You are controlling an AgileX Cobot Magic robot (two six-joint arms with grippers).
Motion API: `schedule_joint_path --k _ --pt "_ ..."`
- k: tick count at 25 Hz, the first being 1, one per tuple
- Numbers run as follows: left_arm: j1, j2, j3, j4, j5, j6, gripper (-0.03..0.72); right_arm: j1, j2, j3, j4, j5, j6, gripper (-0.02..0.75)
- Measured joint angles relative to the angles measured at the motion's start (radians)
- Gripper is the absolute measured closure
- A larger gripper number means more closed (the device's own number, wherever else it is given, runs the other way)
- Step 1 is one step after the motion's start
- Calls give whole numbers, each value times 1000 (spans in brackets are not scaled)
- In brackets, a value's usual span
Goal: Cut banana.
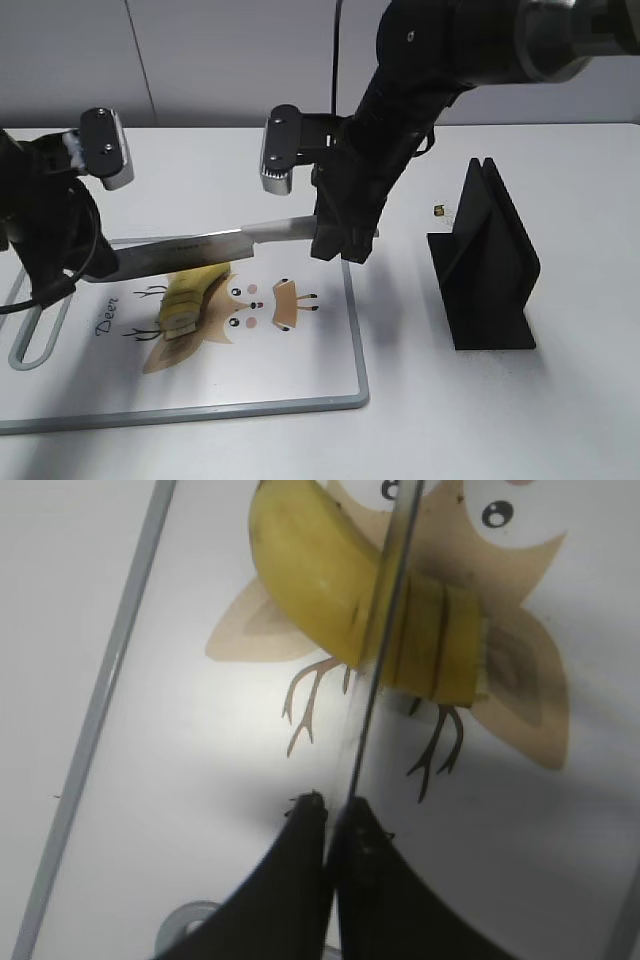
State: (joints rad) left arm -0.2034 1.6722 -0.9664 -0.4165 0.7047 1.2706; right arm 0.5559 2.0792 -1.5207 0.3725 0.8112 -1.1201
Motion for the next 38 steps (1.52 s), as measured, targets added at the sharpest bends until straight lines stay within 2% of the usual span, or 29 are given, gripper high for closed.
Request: schedule_joint_path --k 27,38 --pt "0 68 26 -60 -56 -2 690 0 62 0 -32 -71 3 528" --pt "2 173 8 -92 -64 2 687 -3 147 -9 -57 -116 18 514"
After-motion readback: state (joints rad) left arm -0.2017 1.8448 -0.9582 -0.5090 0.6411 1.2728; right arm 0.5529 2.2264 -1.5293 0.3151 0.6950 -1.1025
